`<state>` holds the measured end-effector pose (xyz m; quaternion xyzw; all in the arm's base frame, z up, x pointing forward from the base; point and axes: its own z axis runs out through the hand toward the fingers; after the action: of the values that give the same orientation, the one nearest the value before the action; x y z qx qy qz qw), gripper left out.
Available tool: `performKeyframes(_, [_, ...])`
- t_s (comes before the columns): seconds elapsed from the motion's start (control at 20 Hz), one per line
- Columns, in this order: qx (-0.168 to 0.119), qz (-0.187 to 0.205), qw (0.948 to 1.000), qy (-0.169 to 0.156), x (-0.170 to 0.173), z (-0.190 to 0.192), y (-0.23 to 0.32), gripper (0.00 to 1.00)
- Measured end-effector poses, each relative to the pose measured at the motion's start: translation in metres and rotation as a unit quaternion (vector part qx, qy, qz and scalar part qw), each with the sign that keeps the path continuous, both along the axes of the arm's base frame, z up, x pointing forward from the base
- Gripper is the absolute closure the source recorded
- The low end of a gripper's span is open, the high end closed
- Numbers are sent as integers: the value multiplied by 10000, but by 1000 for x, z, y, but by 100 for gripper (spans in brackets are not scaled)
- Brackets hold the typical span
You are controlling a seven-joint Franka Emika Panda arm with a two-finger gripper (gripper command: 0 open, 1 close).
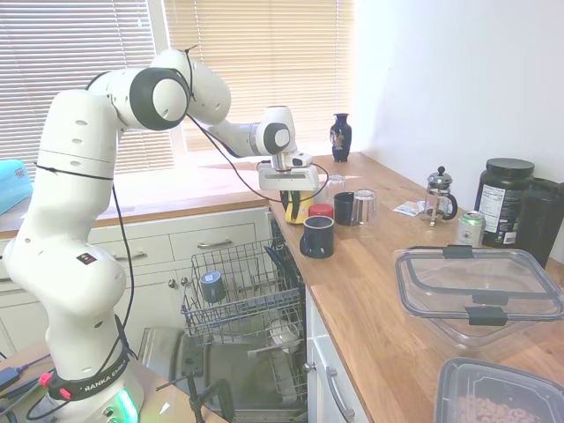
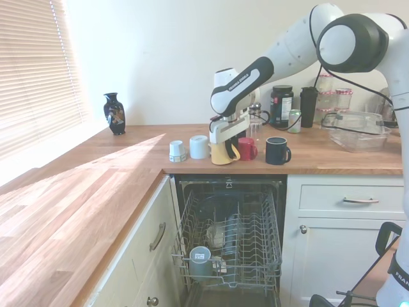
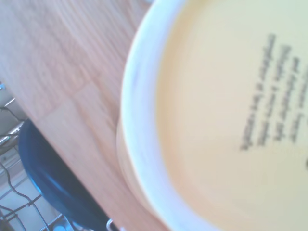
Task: Move a mug from dishwasher to table
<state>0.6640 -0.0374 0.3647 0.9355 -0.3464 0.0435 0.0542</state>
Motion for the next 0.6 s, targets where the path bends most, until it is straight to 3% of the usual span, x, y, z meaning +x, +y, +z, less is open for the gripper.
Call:
performKeyframes(0.25, [17, -17, 10000, 17, 12, -7, -5, 100])
performKeyframes(0.3, [44, -47, 10000, 36, 13, -7, -6, 0])
performKeyframes(0.6, [199, -228, 9994, 182, 14, -7, -12, 0])
